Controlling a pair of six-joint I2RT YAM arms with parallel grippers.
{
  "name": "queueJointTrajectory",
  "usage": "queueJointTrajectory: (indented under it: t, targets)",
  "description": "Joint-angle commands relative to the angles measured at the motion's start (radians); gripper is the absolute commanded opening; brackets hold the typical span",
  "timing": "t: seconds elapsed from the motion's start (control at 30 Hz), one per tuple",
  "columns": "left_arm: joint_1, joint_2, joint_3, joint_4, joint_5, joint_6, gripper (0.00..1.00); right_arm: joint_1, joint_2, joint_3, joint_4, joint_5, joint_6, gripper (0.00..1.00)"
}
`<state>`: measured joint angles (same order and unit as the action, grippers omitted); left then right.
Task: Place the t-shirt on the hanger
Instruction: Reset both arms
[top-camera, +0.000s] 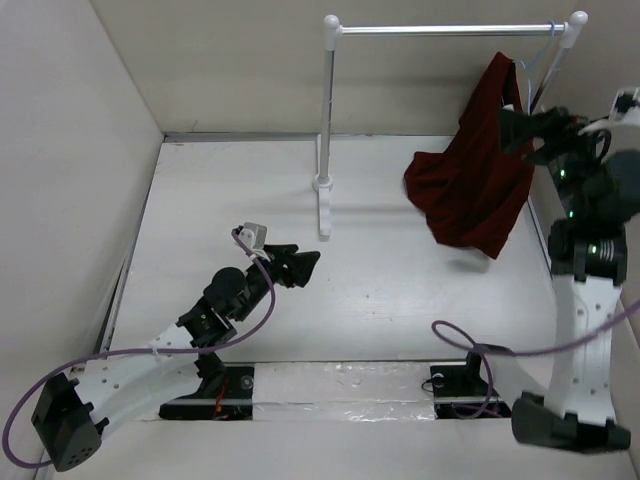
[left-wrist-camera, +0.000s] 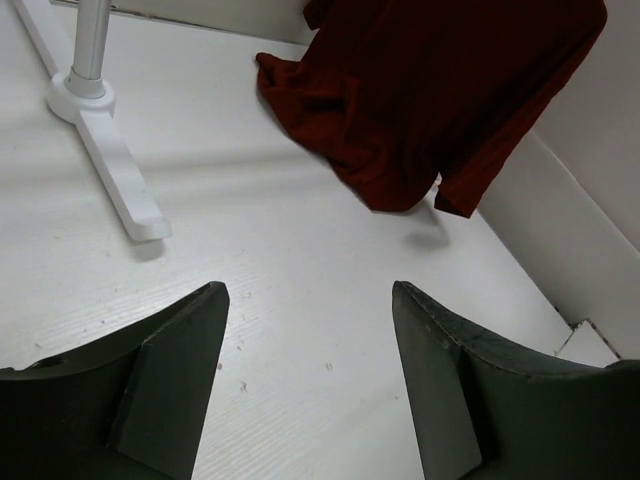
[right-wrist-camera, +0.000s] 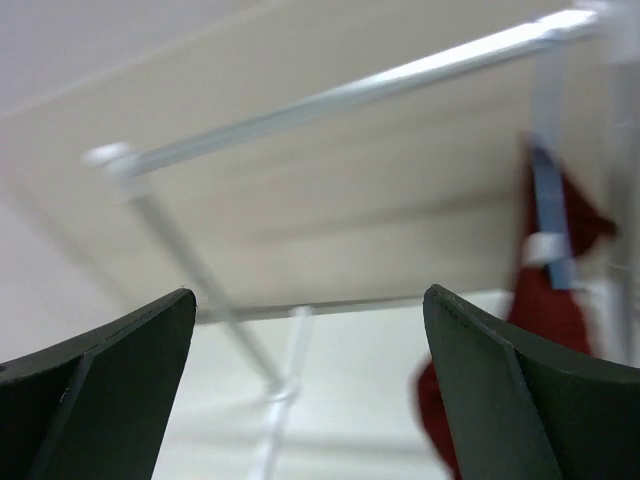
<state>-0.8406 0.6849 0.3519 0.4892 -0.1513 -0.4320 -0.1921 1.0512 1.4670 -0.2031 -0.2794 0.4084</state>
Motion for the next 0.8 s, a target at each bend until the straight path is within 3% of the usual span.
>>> queueJointTrajectory:
  t: [0.0,0.23,0.4,0.57,0.77]
  targets:
    - [-0.002,-0.013,0.004,0.057,-0.031,-0.057,0.64,0.092,-0.200,-0.190,0.296,-0.320,0.133,1.00]
    - [-0.002,-0.082,0.113,-0.038,-0.028,-0.178,0.67,0.258,-0.563,-0.607,0.309,-0.466,0.161,1.00]
    - [-0.002,-0.218,0.117,-0.076,-0.071,-0.212,0.68,0.304,-0.739,-0.781,0.136,-0.534,0.144,1.00]
    - [-0.002,-0.266,0.157,-0.208,-0.149,-0.197,0.69,0.304,-0.846,-0.818,0.010,-0.491,0.076,1.00]
    - [-0.002,-0.248,0.151,-0.245,-0.157,-0.232,0.73,0.304,-0.835,-0.812,-0.010,-0.512,0.037,1.00]
